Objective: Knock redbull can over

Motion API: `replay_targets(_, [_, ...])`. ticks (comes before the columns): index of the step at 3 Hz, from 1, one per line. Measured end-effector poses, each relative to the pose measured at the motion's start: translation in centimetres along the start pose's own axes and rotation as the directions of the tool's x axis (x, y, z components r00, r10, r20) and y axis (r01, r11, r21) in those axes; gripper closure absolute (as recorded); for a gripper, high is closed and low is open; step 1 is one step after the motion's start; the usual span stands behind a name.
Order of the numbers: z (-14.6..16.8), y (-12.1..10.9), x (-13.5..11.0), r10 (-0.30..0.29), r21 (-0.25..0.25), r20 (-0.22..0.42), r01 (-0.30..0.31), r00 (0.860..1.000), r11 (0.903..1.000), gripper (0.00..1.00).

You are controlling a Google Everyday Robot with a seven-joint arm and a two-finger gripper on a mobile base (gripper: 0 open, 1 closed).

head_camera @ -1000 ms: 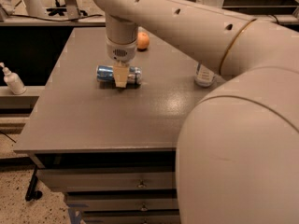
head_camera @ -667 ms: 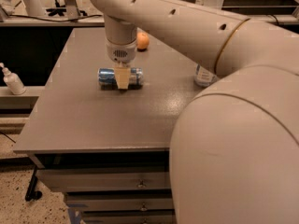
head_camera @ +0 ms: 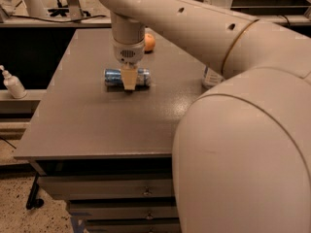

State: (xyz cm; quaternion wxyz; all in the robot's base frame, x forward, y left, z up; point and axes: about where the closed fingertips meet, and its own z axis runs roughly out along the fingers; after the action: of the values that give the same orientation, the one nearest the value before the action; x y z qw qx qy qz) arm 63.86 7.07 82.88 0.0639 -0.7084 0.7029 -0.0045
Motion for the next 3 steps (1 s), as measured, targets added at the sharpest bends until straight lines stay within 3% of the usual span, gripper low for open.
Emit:
replay_targets(1, [0.08, 0.12, 0.24, -0.017, -0.034, 0.004, 0.017, 1.0, 0.9993, 0.13])
replay_targets(2, [0.31, 0.29, 0.44, -0.036, -0.07, 0.006, 0.037, 0.999, 0.9969, 0.0])
replay_targets(3, [0.28, 0.35, 0.47, -0.036, -0.07, 0.008, 0.036, 0.999, 0.9969, 0.0])
